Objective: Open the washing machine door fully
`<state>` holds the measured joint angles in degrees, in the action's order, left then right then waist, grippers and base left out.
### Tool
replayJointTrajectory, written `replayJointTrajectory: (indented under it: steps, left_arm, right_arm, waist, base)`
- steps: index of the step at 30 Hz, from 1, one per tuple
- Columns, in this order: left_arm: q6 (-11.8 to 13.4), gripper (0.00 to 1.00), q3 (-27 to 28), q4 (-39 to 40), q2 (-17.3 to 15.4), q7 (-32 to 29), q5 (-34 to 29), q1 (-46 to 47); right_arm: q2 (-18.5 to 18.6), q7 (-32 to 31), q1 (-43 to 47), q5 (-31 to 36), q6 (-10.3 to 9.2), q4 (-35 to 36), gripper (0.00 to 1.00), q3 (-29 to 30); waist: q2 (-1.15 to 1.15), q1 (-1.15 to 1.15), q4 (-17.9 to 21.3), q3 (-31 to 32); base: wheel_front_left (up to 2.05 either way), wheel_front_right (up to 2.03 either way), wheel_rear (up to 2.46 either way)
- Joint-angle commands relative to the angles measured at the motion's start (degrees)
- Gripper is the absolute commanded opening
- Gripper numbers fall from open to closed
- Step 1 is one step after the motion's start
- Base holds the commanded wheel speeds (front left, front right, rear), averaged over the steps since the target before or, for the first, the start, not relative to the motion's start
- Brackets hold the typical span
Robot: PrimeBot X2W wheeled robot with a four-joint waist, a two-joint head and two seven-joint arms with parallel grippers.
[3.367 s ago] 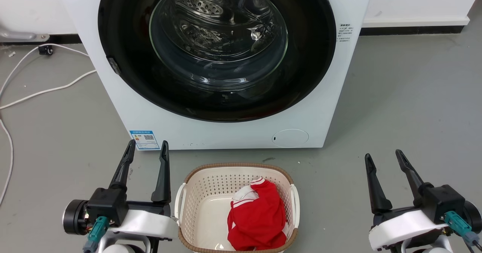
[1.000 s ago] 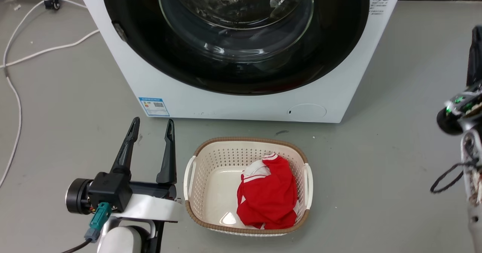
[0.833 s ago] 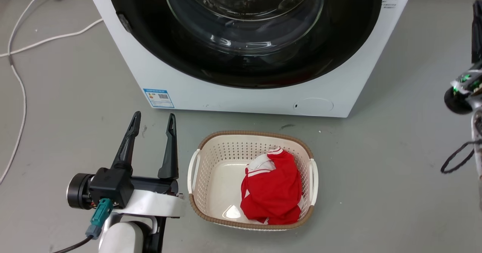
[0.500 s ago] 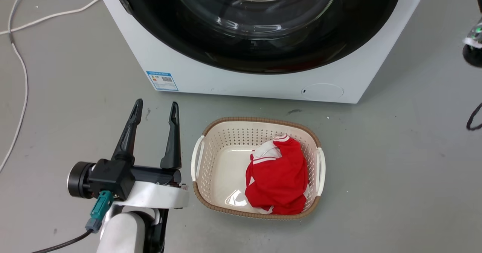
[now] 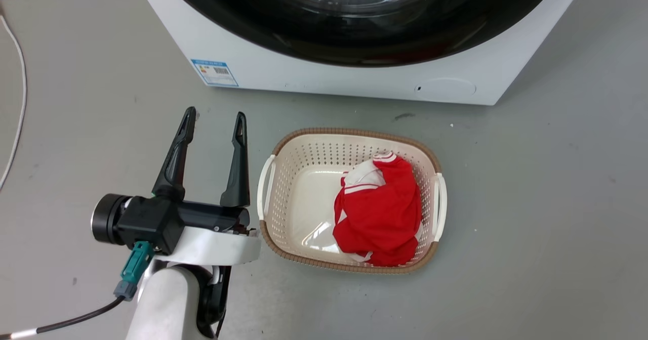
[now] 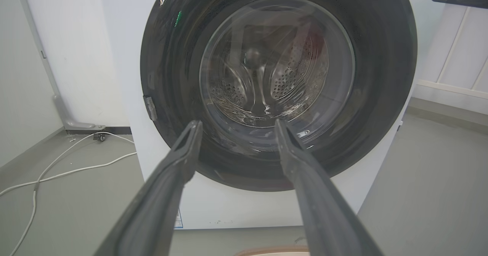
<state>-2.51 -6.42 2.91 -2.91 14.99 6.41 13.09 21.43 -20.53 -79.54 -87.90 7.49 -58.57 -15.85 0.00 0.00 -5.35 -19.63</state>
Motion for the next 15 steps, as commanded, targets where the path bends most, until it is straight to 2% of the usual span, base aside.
replayJointTrajectory:
  steps: [1, 15]
  left_arm:
    - [0.1, 1.00, -0.3, 0.2, 0.0, 0.3, 0.2, 1.1]
    - [0.5, 1.00, -1.3, 0.5, 0.0, 0.3, 0.4, 3.4]
  right_arm:
    - [0.1, 0.0, -2.5, 1.5, 0.00, -2.2, 0.00, -1.1]
    - [-1.8, -2.1, -12.3, 7.5, 0.00, -11.6, 0.00, -5.7]
  waist:
    - [0.00, 0.00, -0.5, -1.4]
    - [0.00, 0.00, -1.5, -5.6]
  base:
    - [0.00, 0.00, 0.00]
    - [0.00, 0.00, 0.00]
